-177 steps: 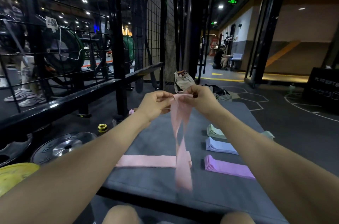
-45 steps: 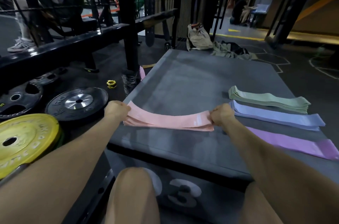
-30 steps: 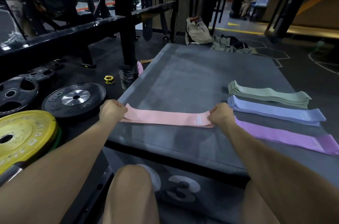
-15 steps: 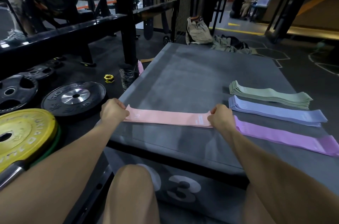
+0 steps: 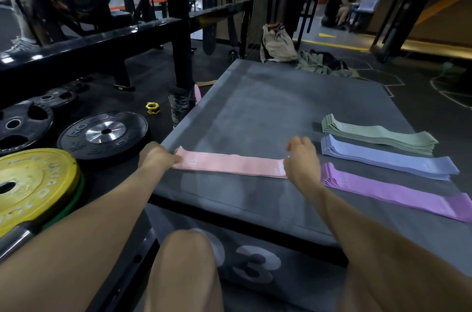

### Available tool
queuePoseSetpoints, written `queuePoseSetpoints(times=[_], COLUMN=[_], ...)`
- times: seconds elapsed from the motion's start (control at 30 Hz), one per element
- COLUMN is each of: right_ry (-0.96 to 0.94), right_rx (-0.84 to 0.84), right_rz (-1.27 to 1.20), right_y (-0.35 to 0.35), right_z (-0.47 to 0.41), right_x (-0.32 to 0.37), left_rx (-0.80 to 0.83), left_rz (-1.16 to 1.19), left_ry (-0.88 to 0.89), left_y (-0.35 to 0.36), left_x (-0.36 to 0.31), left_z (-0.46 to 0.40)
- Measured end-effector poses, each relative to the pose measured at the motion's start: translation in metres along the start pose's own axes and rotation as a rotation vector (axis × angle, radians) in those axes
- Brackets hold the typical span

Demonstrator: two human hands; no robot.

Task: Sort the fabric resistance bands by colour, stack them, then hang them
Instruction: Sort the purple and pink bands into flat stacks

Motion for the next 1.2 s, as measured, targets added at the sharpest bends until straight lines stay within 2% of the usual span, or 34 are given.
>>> queuePoseSetpoints(times=[0.07,0.17,0.27,0.33,0.6,0.87,1.03,1.2], right_ry=[-0.146,-0.446,-0.623,-0.629,-0.486,-0.494,-0.502,-0.496], right_rx=[0.054,0.275,0.371,0.372,0.351,0.402,0.424,0.434], right_rz=[-0.075,-0.180,-0.101,-0.051,-0.136,-0.112,-0.096,-0.100], right_y=[0.004,0.018,0.035,0.042,0.045,0.041,0.040,0.041], right_z=[0.004,0.019,0.030,0.030,0.031,0.030,0.028,0.026], right_x=[0.025,0.062,0.076,0.071,0.058,0.056,0.056,0.056], left_rx=[0.026,0.056,0.069,0.079,0.088,0.137,0.147,0.163], left_rz=[-0.042,-0.078,-0.080,-0.107,-0.181,-0.199,-0.103,-0.138], left_ry=[0.008,-0.006,-0.024,-0.016,0.013,0.081,-0.045,-0.040], left_y=[-0.001,-0.003,-0.004,-0.003,0.005,0.008,0.006,0.007], left_x=[0.000,-0.002,0.000,0.001,-0.003,-0.007,0.000,-0.008], left_z=[-0.002,-0.004,-0.006,-0.007,-0.015,-0.015,-0.018,-0.012])
Point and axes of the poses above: each hand's wrist, its own z-axis away from the middle knuckle, its own y-axis out of the palm, x = y × z, the point moved 2 cm from there along -z, towards the middle knuckle, and after that the axes turned 10 degrees about -x, right-handed, at the moved point
